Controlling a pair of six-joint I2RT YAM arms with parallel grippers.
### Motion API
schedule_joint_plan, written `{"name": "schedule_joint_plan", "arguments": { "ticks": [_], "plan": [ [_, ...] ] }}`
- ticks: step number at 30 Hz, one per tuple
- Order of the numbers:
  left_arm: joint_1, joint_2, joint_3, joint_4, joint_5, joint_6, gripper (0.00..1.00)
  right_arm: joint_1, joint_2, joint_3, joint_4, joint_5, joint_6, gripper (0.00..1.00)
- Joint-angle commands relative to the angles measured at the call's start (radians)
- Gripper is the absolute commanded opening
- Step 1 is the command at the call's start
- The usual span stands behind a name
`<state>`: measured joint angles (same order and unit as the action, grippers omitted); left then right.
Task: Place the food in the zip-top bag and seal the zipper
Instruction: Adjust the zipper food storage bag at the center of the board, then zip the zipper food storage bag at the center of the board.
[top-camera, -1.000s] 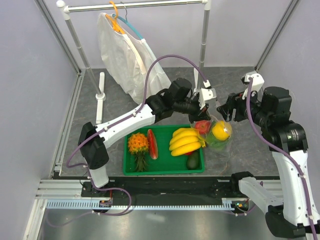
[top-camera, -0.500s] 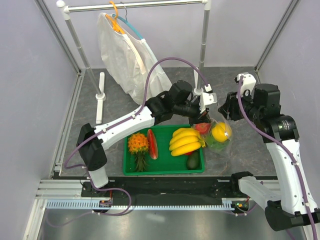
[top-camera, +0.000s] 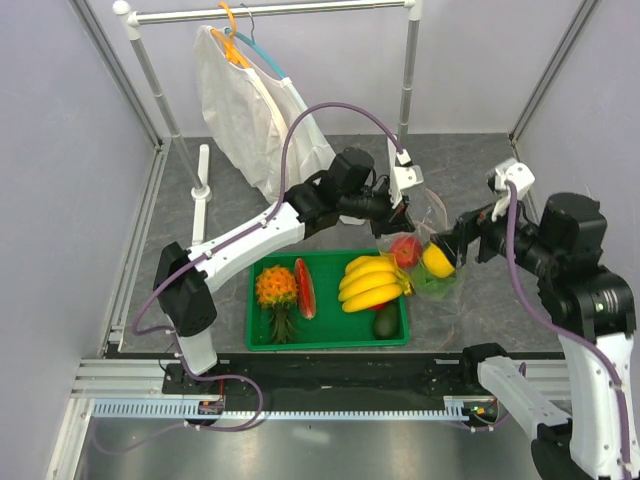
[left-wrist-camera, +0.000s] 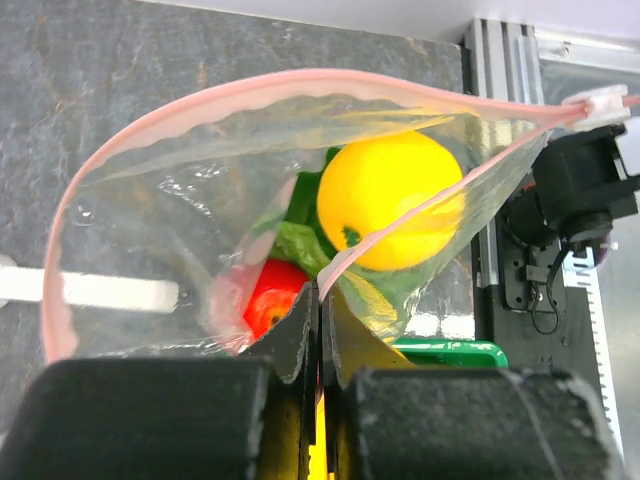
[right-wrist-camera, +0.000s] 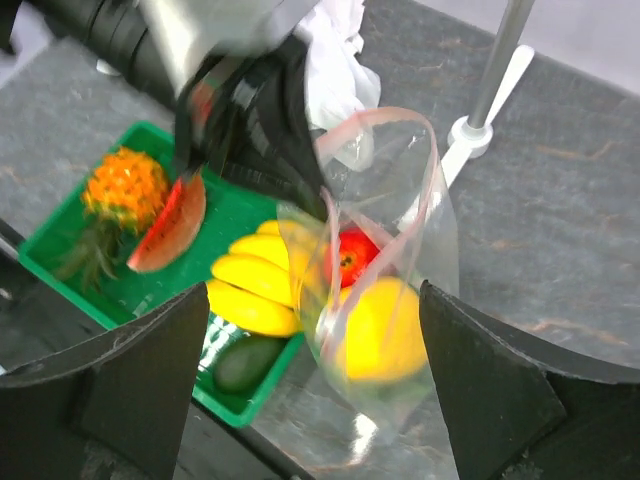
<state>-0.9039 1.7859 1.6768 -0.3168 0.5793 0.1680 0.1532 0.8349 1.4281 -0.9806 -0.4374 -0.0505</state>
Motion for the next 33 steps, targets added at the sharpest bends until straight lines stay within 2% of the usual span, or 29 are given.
{"name": "schedule_joint_plan", "arguments": {
  "ticks": [1,7,10,11,14,18,21,25,28,30,33],
  "plan": [
    [0.025,0.01,0.049,0.059,0.079,-0.09,0.02,0.002,-0.109,-0.102,-0.067,-0.046,-0.215,0.92],
    [0.056,0.023,0.046,0.09,0.166,-0.159,0.02,0.0,-0.279,-0.341,0.13,0.012,-0.25,0.85],
    [0.057,0.02,0.04,0.093,0.192,-0.159,0.02,0.002,-0.336,-0.424,0.223,0.012,-0.252,0.78],
    [0.057,0.021,0.04,0.093,0.2,-0.157,0.02,0.002,-0.348,-0.442,0.256,0.014,-0.252,0.69],
    [0.056,0.02,0.037,0.093,0.214,-0.159,0.02,0.0,-0.373,-0.485,0.316,0.031,-0.255,0.59],
    [0.056,0.018,0.031,0.096,0.226,-0.159,0.02,0.002,-0.395,-0.518,0.385,0.04,-0.249,0.57],
    [0.056,0.015,0.027,0.094,0.231,-0.159,0.02,0.003,-0.398,-0.549,0.421,0.017,-0.258,0.51],
    [0.057,0.004,0.012,0.096,0.228,-0.185,0.02,0.002,-0.396,-0.569,0.421,-0.01,-0.308,0.3],
    [0.057,-0.003,0.006,0.099,0.228,-0.19,0.02,0.002,-0.401,-0.578,0.415,-0.026,-0.345,0.29],
    [0.059,-0.005,0.006,0.101,0.234,-0.193,0.02,0.002,-0.398,-0.578,0.418,-0.035,-0.353,0.24],
    [0.06,-0.011,0.001,0.101,0.243,-0.191,0.02,0.002,-0.392,-0.574,0.419,-0.038,-0.356,0.01]
  ]
}}
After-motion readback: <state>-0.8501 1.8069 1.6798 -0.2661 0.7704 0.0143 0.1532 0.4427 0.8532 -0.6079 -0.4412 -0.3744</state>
